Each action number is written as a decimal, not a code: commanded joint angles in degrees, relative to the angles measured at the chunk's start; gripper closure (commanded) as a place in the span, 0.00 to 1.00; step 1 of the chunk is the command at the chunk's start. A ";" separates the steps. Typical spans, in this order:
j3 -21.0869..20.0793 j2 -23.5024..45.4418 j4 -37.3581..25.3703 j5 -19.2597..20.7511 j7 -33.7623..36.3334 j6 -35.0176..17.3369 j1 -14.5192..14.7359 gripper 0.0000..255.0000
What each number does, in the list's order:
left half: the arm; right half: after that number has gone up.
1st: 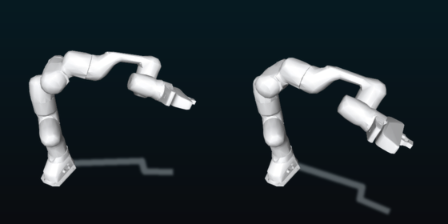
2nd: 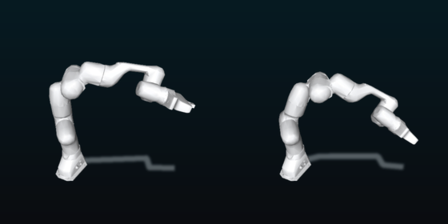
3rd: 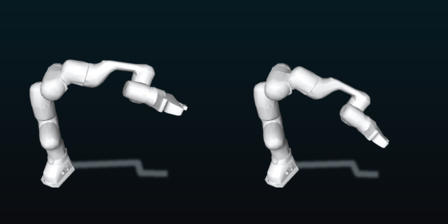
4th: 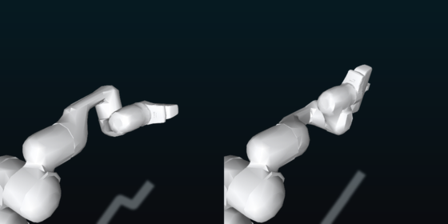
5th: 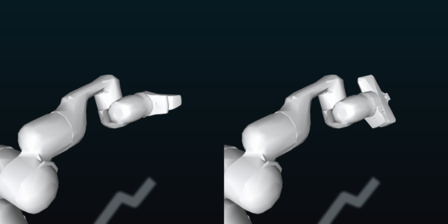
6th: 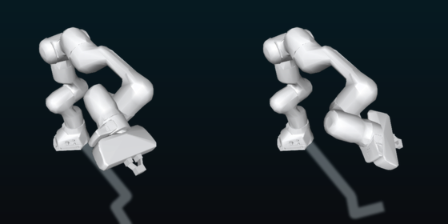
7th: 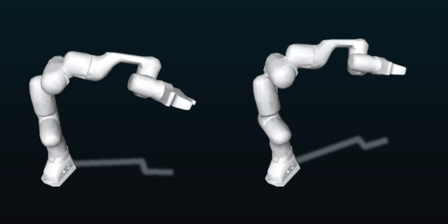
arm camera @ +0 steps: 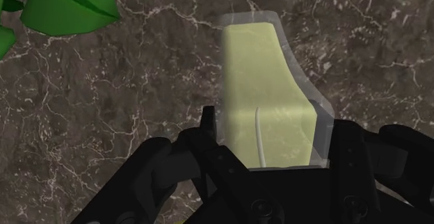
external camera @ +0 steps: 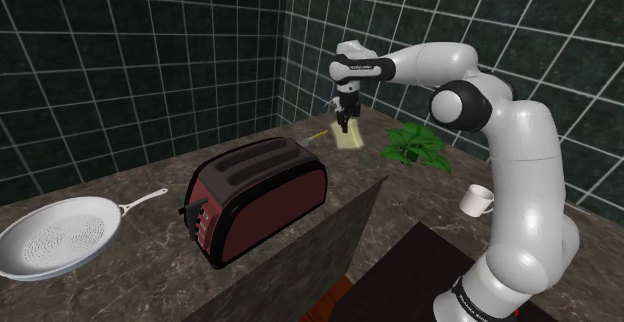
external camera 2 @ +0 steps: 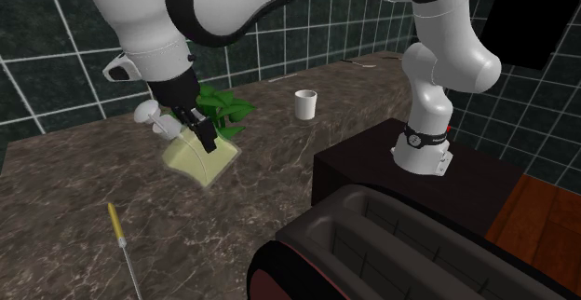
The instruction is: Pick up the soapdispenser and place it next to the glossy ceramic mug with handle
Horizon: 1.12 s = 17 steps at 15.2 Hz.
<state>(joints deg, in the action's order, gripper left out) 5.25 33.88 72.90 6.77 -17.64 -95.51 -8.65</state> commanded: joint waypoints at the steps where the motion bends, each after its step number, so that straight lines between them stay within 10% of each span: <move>1: 0.02 -0.12 -1.44 -0.01 -0.22 1.52 -0.01 1.00; 17: 0.23 1.42 -16.26 -0.13 -2.04 14.69 -0.17 1.00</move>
<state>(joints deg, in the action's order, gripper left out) 5.43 35.06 57.84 6.64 -19.45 -81.77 -8.72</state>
